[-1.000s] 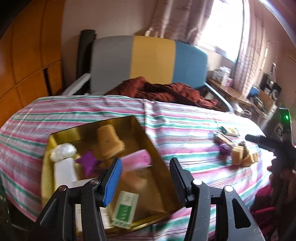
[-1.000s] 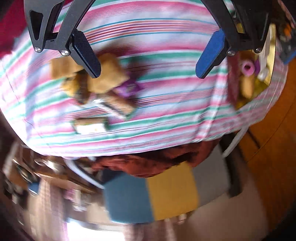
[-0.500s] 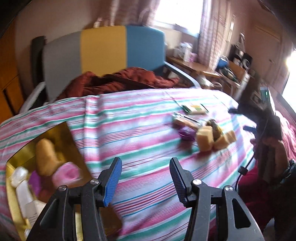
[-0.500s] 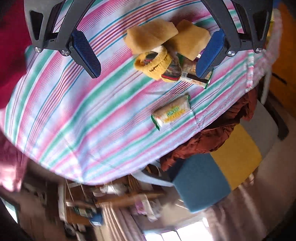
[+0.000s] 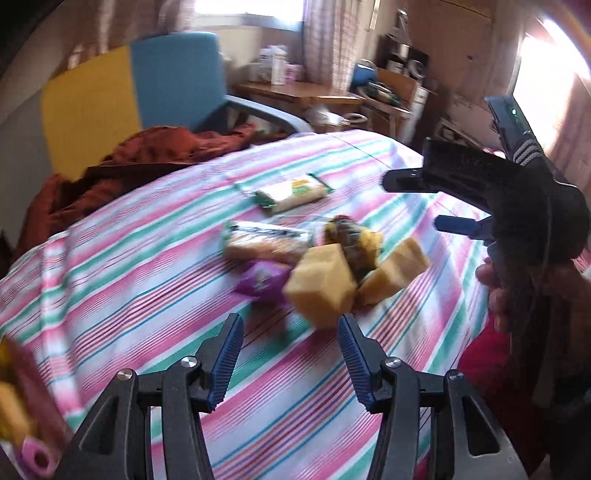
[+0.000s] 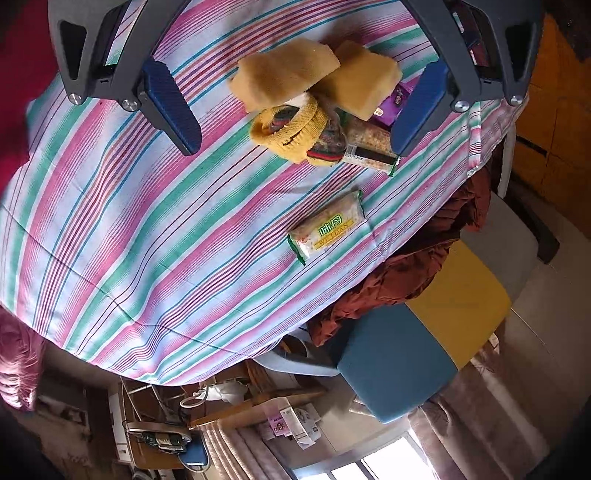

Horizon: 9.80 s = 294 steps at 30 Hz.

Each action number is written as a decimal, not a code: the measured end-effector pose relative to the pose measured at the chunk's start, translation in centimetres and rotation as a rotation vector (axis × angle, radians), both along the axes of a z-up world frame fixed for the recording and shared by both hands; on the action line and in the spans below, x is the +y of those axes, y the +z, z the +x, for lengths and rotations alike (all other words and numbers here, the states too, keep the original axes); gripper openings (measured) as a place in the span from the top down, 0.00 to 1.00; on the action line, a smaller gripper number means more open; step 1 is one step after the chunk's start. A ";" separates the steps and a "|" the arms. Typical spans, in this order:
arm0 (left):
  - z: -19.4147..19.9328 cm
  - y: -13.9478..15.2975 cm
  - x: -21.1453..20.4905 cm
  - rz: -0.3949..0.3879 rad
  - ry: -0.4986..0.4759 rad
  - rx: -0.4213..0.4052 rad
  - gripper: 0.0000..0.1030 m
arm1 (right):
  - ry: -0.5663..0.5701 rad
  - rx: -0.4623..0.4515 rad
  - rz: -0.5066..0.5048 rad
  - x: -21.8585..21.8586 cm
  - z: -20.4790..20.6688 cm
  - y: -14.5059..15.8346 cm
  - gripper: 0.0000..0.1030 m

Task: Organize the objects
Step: 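Move both grippers back toward the remaining item pile, then grasp the yellow sponge with the left gripper while the right gripper grasps the purple sachet, then carry the yellow sponge and purple sachet over the gold tray, then release the yellow sponge and purple sachet into the gold tray, then move both grippers back toward the remaining items on the cloth, then grasp the green-ended cracker pack with the left gripper while the right gripper grasps the sponge piece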

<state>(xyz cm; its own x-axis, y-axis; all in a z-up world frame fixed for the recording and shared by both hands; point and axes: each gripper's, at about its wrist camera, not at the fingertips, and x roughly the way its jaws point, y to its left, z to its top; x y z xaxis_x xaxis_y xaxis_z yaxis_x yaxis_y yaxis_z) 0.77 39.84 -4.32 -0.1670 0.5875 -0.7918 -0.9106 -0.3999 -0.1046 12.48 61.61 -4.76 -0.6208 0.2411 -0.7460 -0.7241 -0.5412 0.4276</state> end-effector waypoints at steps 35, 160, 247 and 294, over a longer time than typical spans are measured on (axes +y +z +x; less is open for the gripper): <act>0.1 -3.9 -1.3 0.007 0.022 -0.150 0.63 | -0.034 0.001 -0.027 0.9 0.6 -0.4 0.00; -11.1 3.8 -39.4 0.208 0.896 0.019 0.36 | 1.102 -0.062 0.169 -39.8 -12.9 -0.2 0.24; -1.6 5.0 -20.2 0.072 0.446 0.098 0.23 | -0.045 -0.023 0.149 -2.6 2.5 4.8 0.00; -9.7 -7.9 14.5 -0.220 0.386 -0.244 0.32 | -0.012 0.178 -0.151 0.6 3.8 -0.8 0.00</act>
<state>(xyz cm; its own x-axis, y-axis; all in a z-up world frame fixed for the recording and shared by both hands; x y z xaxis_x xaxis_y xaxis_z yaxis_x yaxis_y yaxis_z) -8.92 54.36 -12.21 -0.1337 0.3345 -0.9329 -0.6515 -0.7389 -0.1716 16.29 62.25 -5.51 -0.7432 0.1430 -0.6536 -0.6363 -0.4530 0.6244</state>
